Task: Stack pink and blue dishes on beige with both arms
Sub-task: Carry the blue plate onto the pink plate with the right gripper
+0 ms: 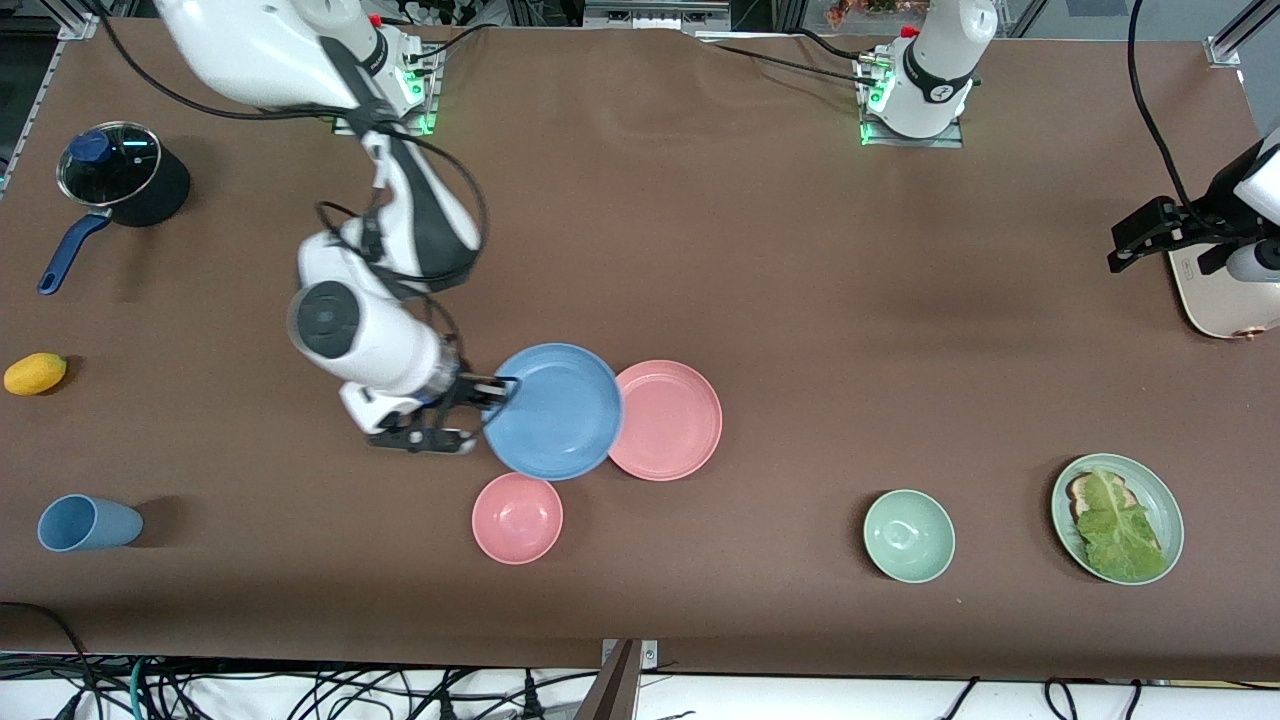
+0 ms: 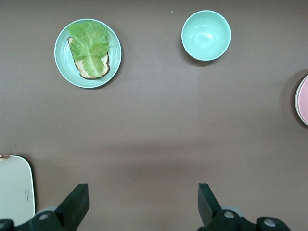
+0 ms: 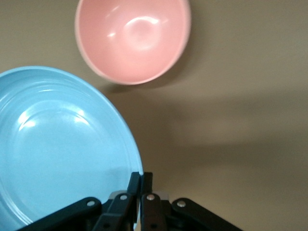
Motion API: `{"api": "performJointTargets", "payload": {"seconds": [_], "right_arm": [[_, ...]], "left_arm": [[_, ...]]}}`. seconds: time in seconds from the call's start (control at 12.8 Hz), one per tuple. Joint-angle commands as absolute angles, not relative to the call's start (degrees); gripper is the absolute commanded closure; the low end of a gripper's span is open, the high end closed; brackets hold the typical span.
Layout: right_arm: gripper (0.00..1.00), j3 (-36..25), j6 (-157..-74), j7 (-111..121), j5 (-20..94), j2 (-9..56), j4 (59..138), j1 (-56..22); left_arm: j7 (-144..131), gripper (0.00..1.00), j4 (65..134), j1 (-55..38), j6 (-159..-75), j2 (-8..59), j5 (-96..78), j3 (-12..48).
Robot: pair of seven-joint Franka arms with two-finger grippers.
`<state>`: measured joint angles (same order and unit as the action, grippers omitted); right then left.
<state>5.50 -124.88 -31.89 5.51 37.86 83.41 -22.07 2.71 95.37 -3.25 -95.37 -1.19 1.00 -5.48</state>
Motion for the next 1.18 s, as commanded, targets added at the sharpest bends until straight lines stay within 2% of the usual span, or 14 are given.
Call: {"api": "performJointTargets", "payload": {"seconds": [0.0, 0.39, 1.02, 1.1], "right_arm": [[1.0, 4.9, -124.9, -41.9, 2.7, 44.1, 75.8, -26.3], [1.0, 4.9, -126.6, -52.2, 1.9, 46.1, 75.7, -30.2], [1.0, 4.9, -129.6, -57.5, 1.8, 48.2, 75.8, -32.1], [0.97, 4.9, -129.6, -57.5, 1.8, 48.3, 75.8, -32.1]], "left_arm": [[3.6, 0.0, 92.7, -3.3, -94.6, 0.6, -0.4, -5.8], [3.5, 0.0, 91.8, -3.3, -94.6, 1.4, -0.4, -5.8], [3.5, 0.0, 91.8, -3.3, -94.6, 2.0, -0.4, -5.8], [3.5, 0.0, 91.8, -3.3, -94.6, 2.2, -0.4, -5.8]]}}
